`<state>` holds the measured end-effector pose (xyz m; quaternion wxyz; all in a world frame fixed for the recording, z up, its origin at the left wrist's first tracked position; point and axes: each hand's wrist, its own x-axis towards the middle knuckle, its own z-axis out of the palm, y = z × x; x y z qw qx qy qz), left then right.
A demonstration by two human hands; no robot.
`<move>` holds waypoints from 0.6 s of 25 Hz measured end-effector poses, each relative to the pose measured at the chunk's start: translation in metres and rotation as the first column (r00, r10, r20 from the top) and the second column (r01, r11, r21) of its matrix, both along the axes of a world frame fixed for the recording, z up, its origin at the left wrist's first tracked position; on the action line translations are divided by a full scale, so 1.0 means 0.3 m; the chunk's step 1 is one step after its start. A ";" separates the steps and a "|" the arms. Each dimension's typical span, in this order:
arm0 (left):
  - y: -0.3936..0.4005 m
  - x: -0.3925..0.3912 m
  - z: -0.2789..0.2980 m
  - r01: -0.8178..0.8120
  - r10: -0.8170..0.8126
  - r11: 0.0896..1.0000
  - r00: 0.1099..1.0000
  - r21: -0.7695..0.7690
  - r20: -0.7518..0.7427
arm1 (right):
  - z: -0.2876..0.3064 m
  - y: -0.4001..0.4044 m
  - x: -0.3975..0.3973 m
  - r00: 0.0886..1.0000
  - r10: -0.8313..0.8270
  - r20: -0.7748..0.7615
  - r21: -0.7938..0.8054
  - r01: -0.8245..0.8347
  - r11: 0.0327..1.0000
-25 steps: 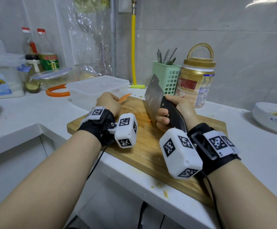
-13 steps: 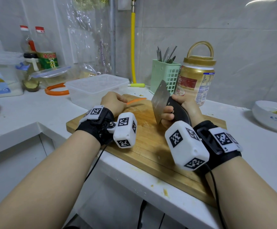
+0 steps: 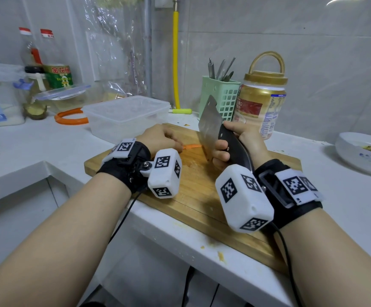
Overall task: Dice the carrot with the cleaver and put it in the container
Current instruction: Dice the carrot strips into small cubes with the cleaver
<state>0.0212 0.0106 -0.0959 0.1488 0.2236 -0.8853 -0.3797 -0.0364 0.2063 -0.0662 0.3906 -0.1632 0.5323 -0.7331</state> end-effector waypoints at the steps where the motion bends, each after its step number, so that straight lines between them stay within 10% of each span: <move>1: -0.001 0.002 0.000 0.023 -0.023 1.000 1.000 -0.009 0.000 | -0.001 -0.001 0.001 1.000 0.006 -0.007 0.013 -0.006 1.000; 15: 0.006 0.002 0.007 0.070 -0.070 0.997 0.998 -0.032 -0.006 | 0.010 -0.023 0.011 0.995 0.062 -0.077 0.209 -0.044 0.977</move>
